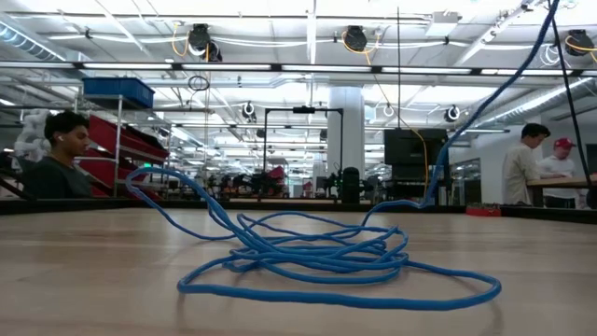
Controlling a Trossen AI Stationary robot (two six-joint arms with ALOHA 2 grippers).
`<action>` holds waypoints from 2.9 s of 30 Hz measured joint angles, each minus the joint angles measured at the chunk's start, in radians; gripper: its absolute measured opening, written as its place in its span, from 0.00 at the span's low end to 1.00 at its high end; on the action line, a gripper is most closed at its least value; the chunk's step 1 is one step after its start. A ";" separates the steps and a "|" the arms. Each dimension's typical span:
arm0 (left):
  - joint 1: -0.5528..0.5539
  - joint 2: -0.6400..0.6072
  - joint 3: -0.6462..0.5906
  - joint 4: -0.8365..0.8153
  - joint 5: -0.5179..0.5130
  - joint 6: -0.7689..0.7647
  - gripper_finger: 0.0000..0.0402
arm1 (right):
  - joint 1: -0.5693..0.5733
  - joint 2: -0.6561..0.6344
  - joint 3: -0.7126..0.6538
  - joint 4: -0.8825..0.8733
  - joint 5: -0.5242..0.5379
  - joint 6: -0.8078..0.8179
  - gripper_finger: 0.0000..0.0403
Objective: Coil cords
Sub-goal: Coil the blue wire onto the spool
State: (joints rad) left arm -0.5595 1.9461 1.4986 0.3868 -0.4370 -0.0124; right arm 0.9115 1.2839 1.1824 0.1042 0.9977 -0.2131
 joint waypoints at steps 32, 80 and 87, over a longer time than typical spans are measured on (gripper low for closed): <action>0.046 0.182 0.000 0.358 -0.042 0.026 0.43 | 0.000 0.001 0.000 0.013 -0.004 -0.005 0.00; 0.073 0.194 0.000 0.299 0.027 -0.034 0.33 | 0.000 0.001 0.000 0.020 -0.004 -0.009 0.00; 0.073 0.194 0.000 0.298 0.027 -0.034 0.17 | 0.000 0.001 0.000 0.020 -0.005 -0.009 0.00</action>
State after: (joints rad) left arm -0.4866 2.1403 1.4990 0.6853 -0.4098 -0.0467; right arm 0.9112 1.2846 1.1824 0.1242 0.9932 -0.2218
